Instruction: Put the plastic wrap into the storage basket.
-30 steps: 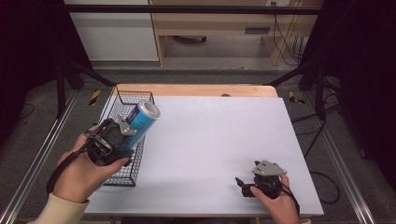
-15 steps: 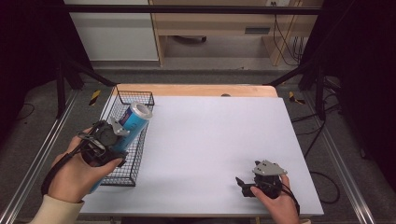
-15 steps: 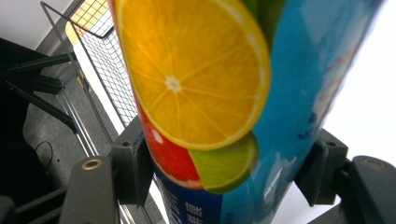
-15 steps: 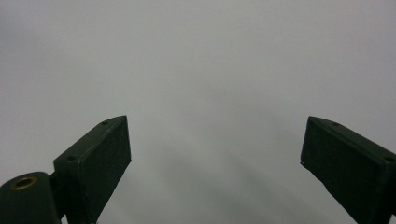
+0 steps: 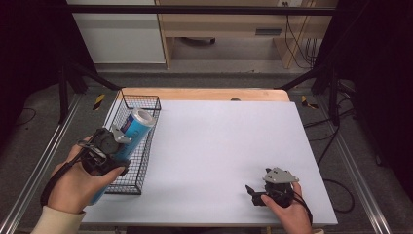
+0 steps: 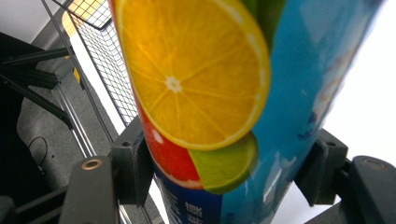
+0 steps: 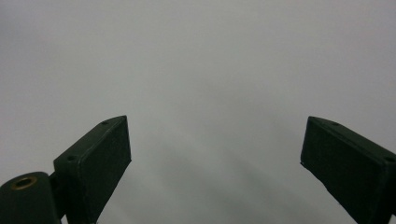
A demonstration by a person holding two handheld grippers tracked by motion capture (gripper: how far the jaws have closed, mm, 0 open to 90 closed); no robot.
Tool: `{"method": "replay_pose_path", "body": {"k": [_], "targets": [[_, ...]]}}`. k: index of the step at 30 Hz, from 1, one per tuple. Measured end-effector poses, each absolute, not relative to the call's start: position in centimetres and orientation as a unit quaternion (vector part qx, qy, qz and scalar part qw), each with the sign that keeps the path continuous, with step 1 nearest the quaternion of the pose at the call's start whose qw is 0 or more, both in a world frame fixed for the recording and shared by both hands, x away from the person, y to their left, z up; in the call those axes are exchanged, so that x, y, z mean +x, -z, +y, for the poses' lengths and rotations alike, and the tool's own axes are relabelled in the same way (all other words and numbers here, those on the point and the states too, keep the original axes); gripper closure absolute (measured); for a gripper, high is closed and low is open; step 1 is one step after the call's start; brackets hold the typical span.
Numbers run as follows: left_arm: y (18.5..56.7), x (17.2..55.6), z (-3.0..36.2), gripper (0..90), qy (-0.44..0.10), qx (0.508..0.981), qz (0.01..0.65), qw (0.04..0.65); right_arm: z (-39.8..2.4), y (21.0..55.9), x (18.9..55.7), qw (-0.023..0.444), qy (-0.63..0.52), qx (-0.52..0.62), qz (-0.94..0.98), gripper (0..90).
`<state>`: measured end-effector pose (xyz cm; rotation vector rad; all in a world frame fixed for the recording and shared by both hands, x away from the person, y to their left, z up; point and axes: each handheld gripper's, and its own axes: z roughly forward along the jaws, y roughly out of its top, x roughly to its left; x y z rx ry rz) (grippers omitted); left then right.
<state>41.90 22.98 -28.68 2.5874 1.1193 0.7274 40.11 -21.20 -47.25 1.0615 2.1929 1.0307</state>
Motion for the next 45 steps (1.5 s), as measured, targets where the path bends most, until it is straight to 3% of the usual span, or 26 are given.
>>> {"method": "replay_pose_path", "body": {"k": [23,45], "targets": [[29.4,43.0,23.6,32.0,-0.239,0.876,0.401,0.121,-21.2,47.3,40.1,0.244,-0.377,0.388,0.805,8.8],[31.5,47.2,24.3,32.1,-0.216,0.861,0.446,0.112,-20.9,47.4,40.1,0.240,-0.374,0.379,0.812,8.8]]}}
